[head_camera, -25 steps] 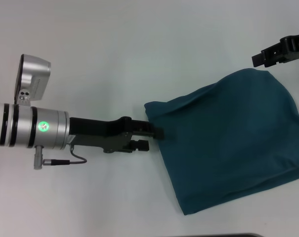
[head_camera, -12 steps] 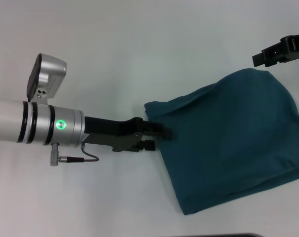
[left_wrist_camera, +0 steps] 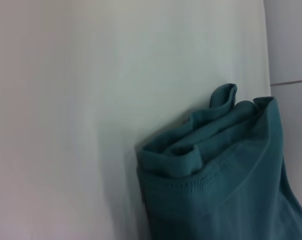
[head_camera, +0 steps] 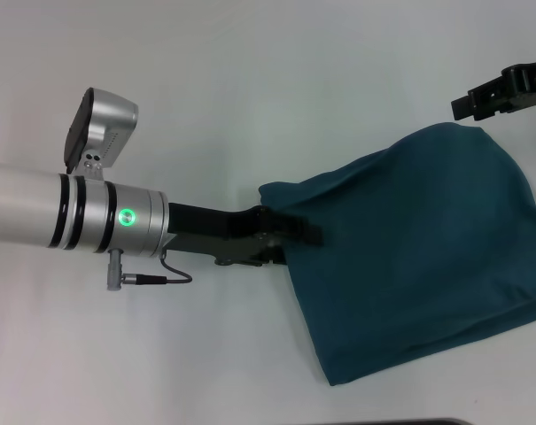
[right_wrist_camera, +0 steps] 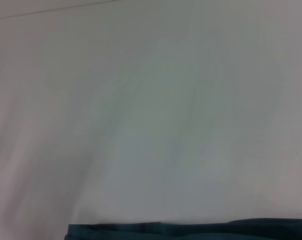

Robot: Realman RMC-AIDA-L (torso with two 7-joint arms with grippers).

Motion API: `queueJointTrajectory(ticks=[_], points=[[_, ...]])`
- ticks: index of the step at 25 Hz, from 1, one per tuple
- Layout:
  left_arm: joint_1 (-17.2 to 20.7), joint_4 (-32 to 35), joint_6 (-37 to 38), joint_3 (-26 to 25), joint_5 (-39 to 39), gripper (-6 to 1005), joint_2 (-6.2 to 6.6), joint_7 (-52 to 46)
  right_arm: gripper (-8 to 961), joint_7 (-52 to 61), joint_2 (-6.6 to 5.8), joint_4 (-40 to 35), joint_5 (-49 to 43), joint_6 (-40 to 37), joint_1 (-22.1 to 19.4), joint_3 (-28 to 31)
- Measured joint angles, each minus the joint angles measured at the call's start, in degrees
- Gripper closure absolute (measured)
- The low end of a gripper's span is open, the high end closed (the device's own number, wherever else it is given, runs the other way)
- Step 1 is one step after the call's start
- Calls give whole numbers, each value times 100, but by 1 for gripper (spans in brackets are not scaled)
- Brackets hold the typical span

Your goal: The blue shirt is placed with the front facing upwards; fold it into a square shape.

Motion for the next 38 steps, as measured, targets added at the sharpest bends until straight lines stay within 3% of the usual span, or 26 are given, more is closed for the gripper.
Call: queueJointTrajectory(ticks=[9,16,18,23,27,30,35,38], points=[[-264,-90,-1,832,-381,435,0,164,517,0,14,-38,27,-43,18,-5],[-231,-163,-64,889,-475,452,15,89,517,2,17,-36,53,-46,-10,3],[-236,-169,-72,907,-475,689,17,77,517,13,17,-42,54,-59,-15,6],[-245,-180,-101,923,-475,920,9,70,518,33,11,-48,53,-60,-19,9],[-216,-206,-64,925,-477,954,19,93,518,51,1,-48,53,-53,-19,10],[-70,-361,92,887,-480,971,68,93,518,52,-7,-48,54,-50,-19,9],[474,-1369,556,861,-438,971,209,-201,518,55,-9,-23,54,-34,-19,9],[640,-1712,779,818,-424,971,442,-347,518,63,-2,-18,53,-26,-19,9]])
